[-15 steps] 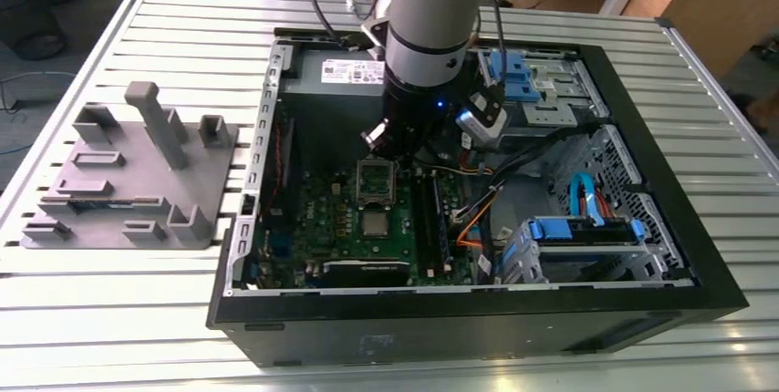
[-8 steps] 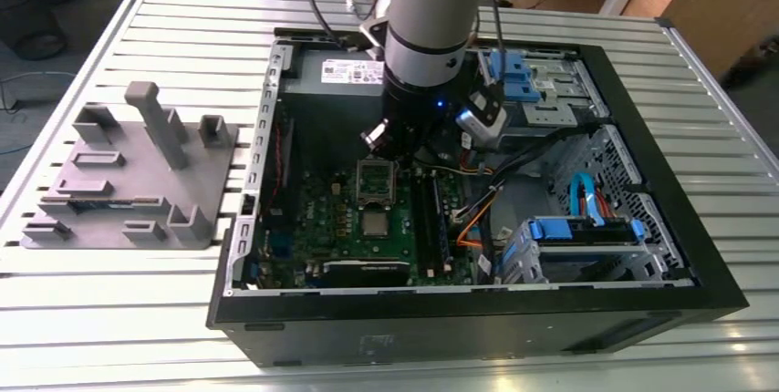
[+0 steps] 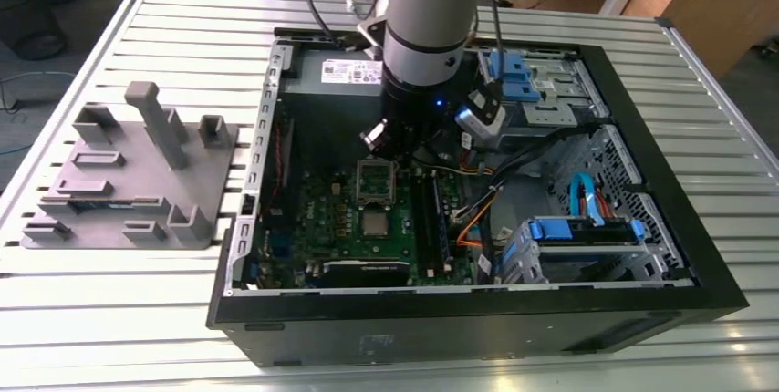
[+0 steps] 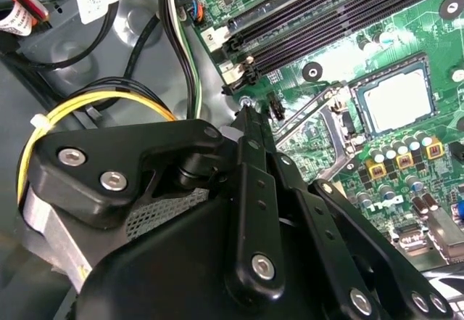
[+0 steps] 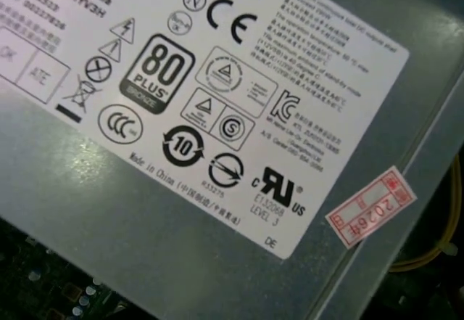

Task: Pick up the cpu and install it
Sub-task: 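Close the cpu cover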

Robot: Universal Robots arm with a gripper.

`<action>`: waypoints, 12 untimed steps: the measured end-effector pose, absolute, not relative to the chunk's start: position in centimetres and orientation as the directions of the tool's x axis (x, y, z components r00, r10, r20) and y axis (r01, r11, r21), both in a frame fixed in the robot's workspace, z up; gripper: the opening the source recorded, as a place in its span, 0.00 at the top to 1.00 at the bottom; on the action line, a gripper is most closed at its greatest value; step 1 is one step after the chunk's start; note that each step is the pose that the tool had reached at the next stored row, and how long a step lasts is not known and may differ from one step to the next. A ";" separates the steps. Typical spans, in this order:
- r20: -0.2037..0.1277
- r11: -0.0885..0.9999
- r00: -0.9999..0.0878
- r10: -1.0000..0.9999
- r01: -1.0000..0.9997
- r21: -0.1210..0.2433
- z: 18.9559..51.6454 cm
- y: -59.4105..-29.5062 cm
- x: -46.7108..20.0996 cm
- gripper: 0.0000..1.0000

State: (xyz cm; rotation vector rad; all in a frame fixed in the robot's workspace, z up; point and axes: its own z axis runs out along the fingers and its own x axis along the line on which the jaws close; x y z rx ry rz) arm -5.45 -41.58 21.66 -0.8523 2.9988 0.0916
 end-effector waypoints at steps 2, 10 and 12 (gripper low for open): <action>-0.039 0.848 -0.849 -0.527 -0.528 0.050 21.8 -41.6 -5.6 0.87; -0.040 0.845 -0.846 -0.531 -0.532 0.050 22.4 -41.6 -5.7 0.87; -0.040 0.845 -0.846 -0.531 -0.533 0.050 22.4 -41.6 -5.7 0.87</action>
